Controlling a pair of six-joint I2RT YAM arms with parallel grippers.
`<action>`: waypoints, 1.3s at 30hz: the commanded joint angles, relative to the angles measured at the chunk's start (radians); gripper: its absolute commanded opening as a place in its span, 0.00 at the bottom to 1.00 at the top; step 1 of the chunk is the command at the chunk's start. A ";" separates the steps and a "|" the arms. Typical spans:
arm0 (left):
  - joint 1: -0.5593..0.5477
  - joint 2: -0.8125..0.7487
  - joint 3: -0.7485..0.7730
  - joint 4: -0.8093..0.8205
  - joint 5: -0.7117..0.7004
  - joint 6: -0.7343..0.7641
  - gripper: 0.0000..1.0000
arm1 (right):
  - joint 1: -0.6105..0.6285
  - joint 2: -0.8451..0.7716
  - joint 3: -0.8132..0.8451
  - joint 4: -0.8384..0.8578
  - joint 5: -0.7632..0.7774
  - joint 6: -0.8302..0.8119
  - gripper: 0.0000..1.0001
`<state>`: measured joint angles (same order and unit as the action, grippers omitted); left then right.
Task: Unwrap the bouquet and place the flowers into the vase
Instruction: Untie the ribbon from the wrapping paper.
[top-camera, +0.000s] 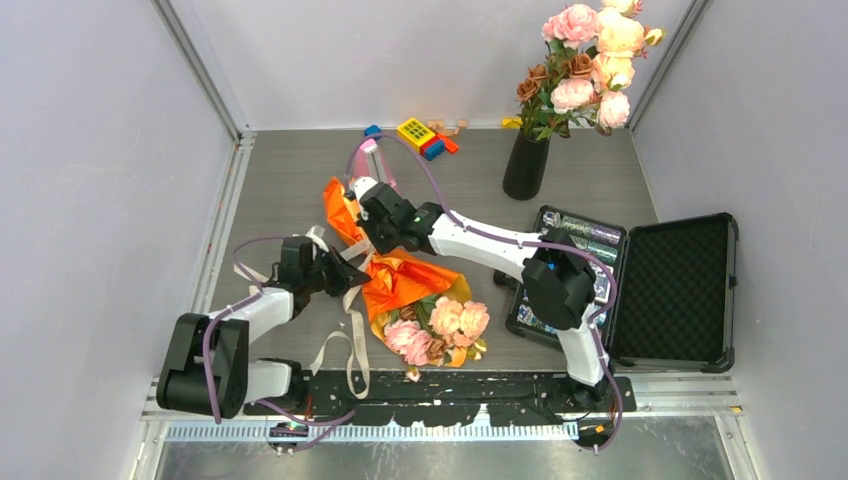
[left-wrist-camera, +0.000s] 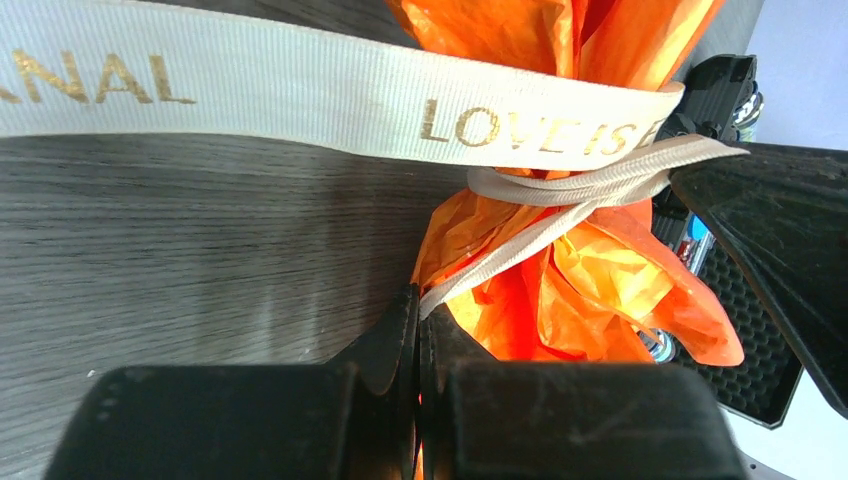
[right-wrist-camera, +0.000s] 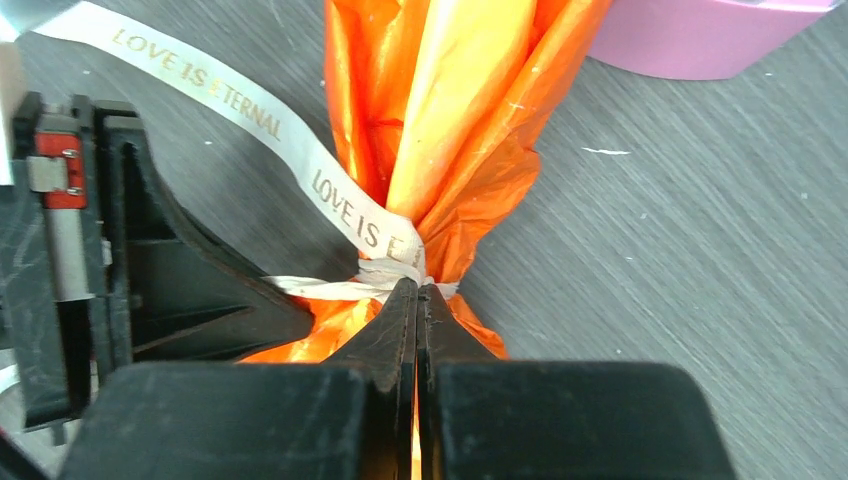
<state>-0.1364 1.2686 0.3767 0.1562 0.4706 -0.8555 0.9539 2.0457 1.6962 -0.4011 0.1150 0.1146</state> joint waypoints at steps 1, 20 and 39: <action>0.009 -0.021 0.009 -0.116 -0.039 0.041 0.00 | -0.010 -0.086 0.059 0.048 0.153 -0.092 0.00; 0.018 -0.102 0.060 -0.259 -0.050 0.101 0.00 | -0.012 -0.176 -0.132 0.297 0.235 -0.196 0.03; 0.018 -0.237 0.278 -0.468 -0.102 0.337 0.64 | -0.116 -0.221 -0.331 0.281 -0.319 0.190 0.58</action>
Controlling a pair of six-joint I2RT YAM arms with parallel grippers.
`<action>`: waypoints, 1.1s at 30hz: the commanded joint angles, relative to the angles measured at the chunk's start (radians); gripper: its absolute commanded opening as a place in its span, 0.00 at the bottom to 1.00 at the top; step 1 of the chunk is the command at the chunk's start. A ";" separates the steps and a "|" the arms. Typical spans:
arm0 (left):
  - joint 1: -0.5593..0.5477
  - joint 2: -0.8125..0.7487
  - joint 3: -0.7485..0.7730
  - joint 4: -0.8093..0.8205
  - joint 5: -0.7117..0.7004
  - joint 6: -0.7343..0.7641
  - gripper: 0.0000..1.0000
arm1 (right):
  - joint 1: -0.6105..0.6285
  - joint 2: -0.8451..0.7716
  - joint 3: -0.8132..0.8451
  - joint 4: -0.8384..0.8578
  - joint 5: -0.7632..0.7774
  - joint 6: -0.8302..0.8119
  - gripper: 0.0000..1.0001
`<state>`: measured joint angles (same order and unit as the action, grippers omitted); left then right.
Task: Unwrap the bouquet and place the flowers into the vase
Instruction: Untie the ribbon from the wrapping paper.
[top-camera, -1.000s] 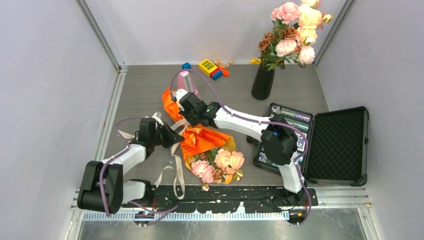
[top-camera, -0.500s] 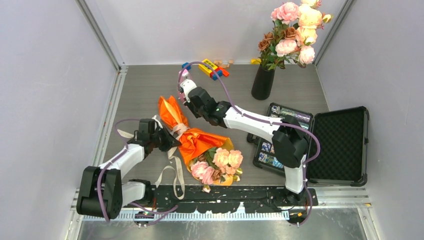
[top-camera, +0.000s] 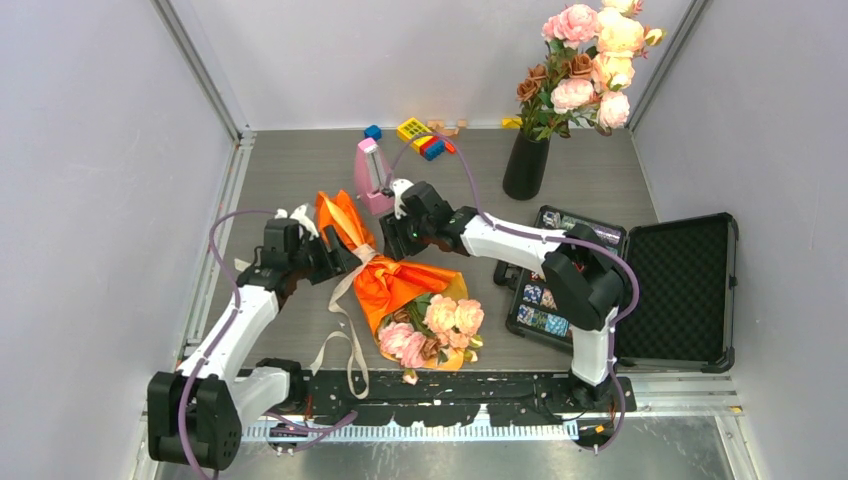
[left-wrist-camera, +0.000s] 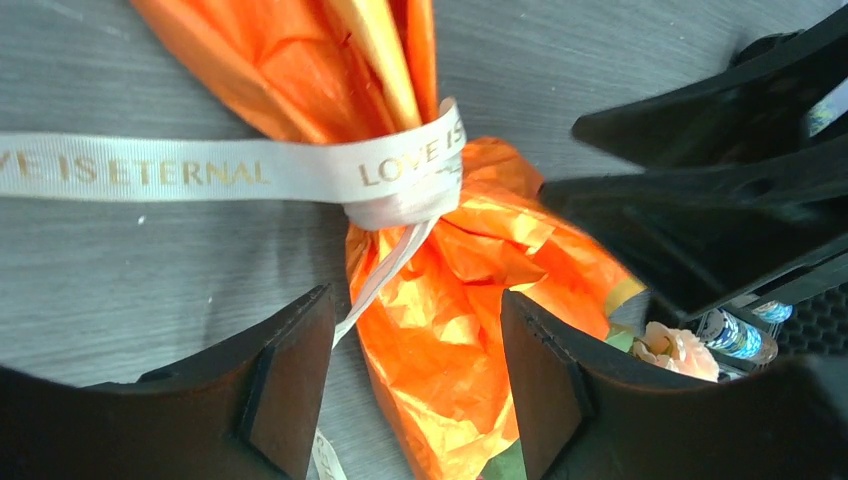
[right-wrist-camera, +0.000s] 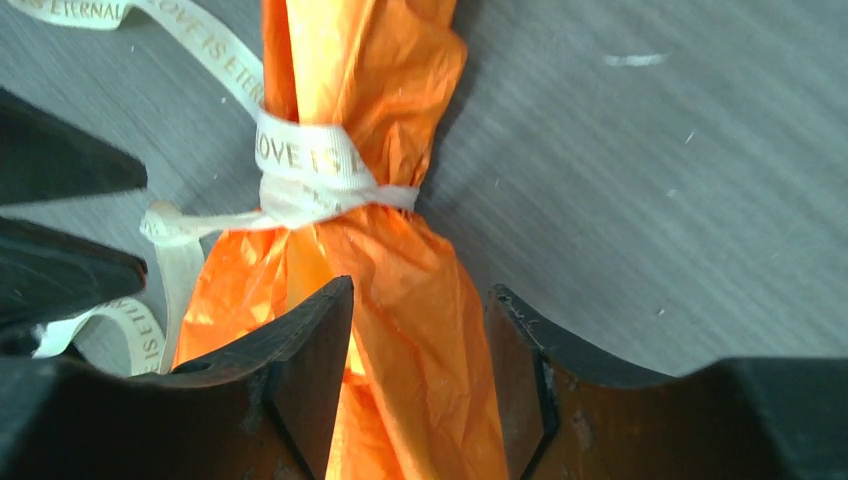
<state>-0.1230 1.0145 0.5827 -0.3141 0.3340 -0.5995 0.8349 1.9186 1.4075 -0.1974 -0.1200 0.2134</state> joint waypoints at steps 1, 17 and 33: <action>0.004 0.037 0.084 0.005 0.050 0.087 0.64 | 0.003 -0.100 -0.063 0.081 -0.088 0.096 0.58; -0.095 0.238 0.128 0.092 -0.001 0.033 0.49 | 0.009 -0.119 -0.255 0.182 -0.100 0.167 0.38; -0.158 0.343 0.208 0.078 -0.127 0.056 0.56 | 0.028 -0.109 -0.280 0.221 -0.108 0.162 0.31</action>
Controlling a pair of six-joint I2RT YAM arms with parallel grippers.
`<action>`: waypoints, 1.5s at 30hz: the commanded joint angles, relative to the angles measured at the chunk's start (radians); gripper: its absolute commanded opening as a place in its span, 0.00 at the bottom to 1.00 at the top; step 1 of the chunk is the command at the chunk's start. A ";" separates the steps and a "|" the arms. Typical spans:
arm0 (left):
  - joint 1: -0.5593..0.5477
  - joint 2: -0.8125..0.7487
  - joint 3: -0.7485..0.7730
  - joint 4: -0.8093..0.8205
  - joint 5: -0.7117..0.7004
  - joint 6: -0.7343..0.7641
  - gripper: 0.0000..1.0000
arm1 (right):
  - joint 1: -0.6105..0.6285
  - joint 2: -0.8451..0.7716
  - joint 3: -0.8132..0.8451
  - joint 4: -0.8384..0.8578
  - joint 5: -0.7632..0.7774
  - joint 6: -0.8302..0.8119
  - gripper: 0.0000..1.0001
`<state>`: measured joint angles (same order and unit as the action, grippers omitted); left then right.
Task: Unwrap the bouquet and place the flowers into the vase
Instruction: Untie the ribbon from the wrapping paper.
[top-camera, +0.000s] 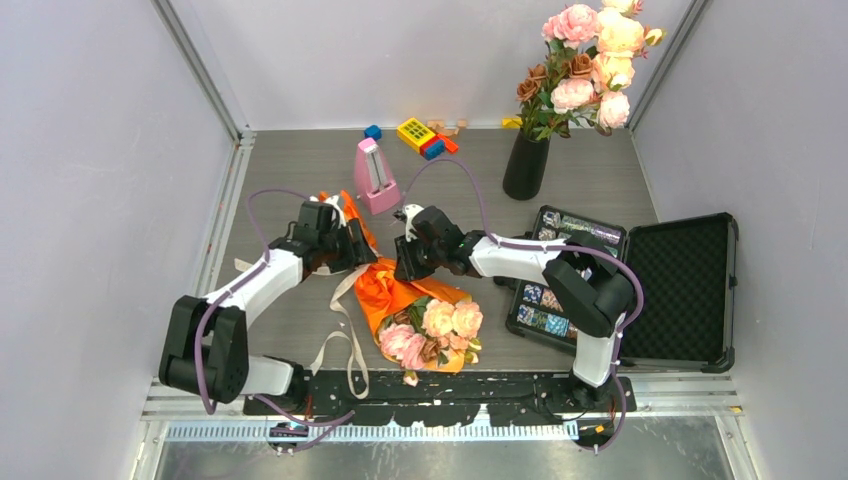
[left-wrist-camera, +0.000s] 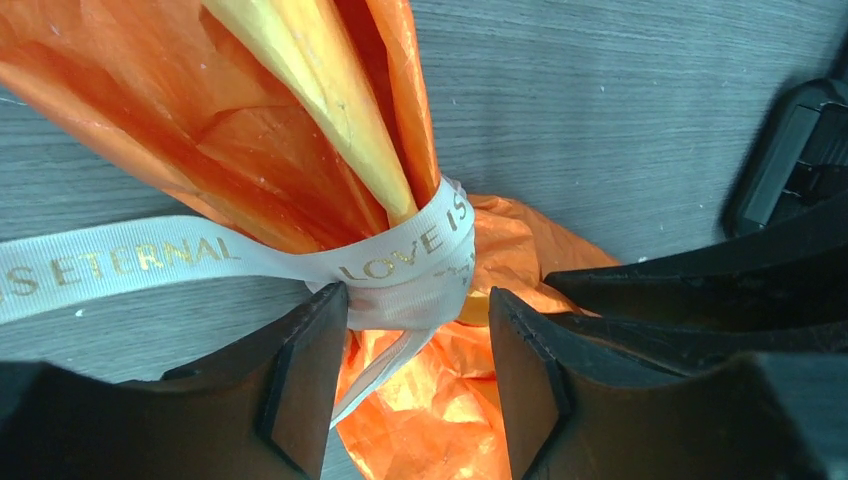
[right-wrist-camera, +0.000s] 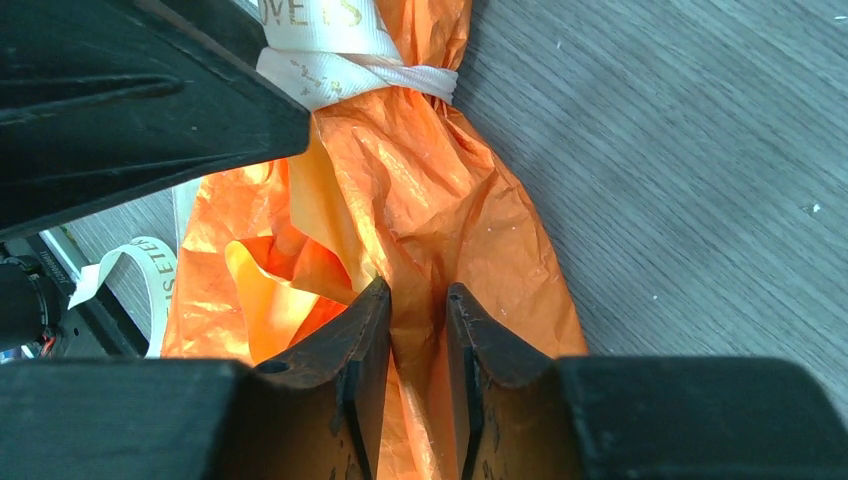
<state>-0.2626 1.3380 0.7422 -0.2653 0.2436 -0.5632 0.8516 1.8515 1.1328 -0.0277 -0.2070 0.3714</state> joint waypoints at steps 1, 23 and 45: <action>-0.023 0.026 0.051 0.029 -0.041 0.019 0.55 | 0.013 -0.041 -0.005 0.053 -0.022 0.004 0.31; -0.033 -0.013 0.067 0.016 -0.136 -0.008 0.36 | 0.028 -0.017 0.007 0.040 -0.029 -0.003 0.28; 0.001 -0.173 -0.015 -0.029 -0.185 -0.030 0.00 | 0.029 0.008 0.012 -0.032 0.094 0.012 0.08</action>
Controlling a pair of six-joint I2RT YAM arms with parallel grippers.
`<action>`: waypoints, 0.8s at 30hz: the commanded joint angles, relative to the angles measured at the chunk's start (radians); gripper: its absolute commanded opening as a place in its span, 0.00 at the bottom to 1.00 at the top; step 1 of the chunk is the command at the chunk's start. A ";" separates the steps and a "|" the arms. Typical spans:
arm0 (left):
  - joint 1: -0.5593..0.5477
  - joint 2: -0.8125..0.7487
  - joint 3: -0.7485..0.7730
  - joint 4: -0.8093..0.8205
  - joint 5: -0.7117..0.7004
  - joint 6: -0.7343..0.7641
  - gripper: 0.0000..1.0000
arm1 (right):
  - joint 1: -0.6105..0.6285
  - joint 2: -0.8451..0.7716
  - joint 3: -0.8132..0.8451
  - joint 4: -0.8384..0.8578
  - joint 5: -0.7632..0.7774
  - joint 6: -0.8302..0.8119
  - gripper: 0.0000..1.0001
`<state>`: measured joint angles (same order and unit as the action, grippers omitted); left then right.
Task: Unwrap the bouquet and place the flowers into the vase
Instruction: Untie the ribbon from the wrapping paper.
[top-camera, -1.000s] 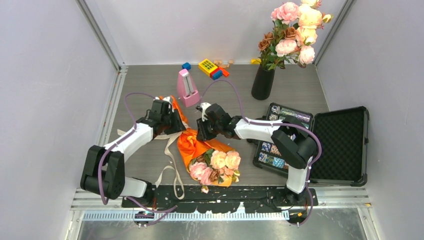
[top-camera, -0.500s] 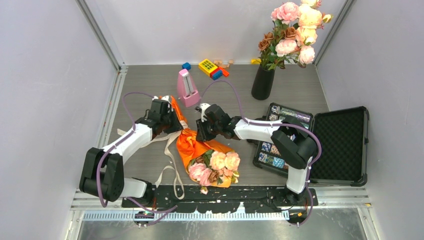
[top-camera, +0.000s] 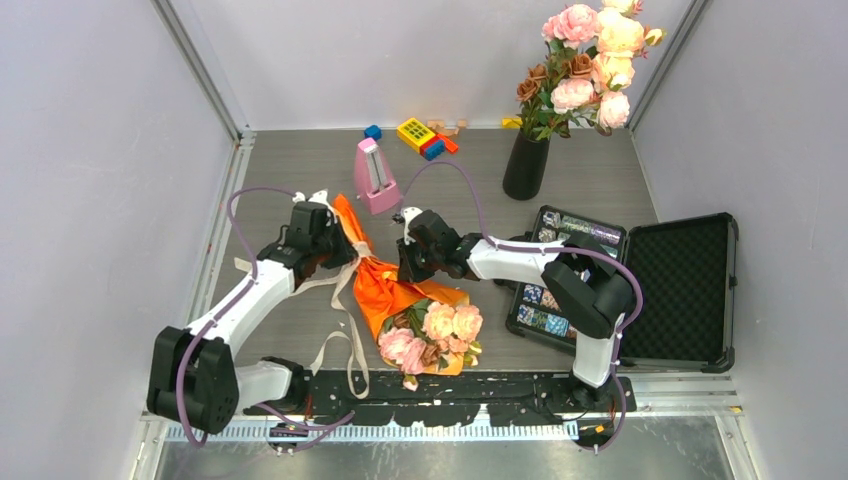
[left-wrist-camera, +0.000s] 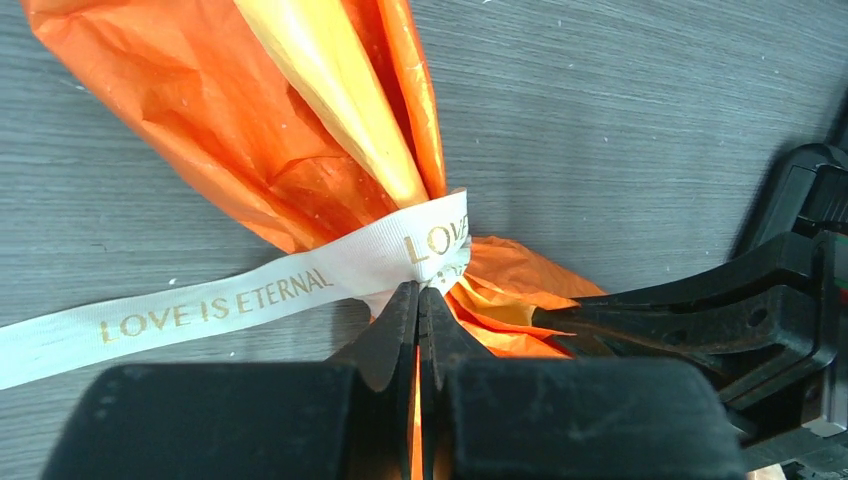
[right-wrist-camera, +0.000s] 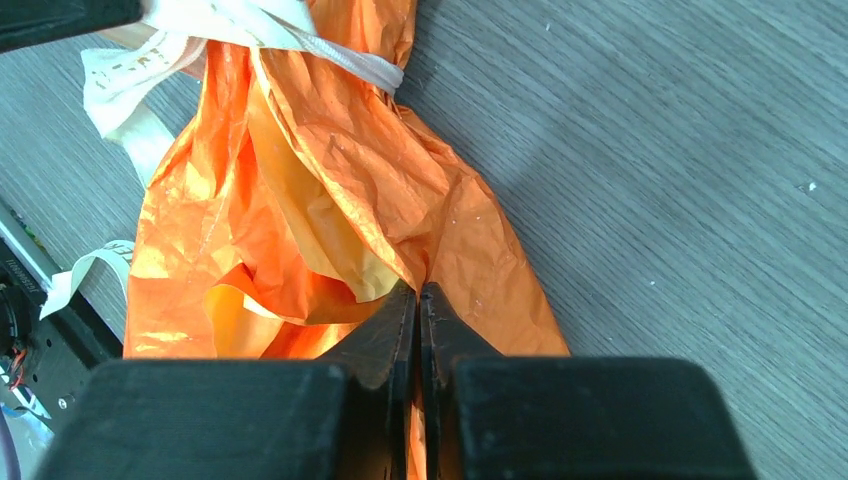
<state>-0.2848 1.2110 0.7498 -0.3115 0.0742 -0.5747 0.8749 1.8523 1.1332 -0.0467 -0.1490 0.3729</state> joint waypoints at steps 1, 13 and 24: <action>0.029 -0.052 -0.030 0.022 -0.009 -0.020 0.00 | 0.006 0.009 0.011 -0.014 0.039 0.011 0.08; 0.165 -0.039 -0.123 0.073 0.197 -0.002 0.00 | 0.006 -0.027 0.056 -0.041 0.044 0.000 0.19; 0.171 -0.021 -0.134 0.105 0.261 0.000 0.00 | 0.009 -0.006 0.242 -0.108 -0.119 -0.126 0.51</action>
<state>-0.1192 1.1893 0.6151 -0.2581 0.2981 -0.5896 0.8753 1.8572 1.2716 -0.1410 -0.1787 0.3191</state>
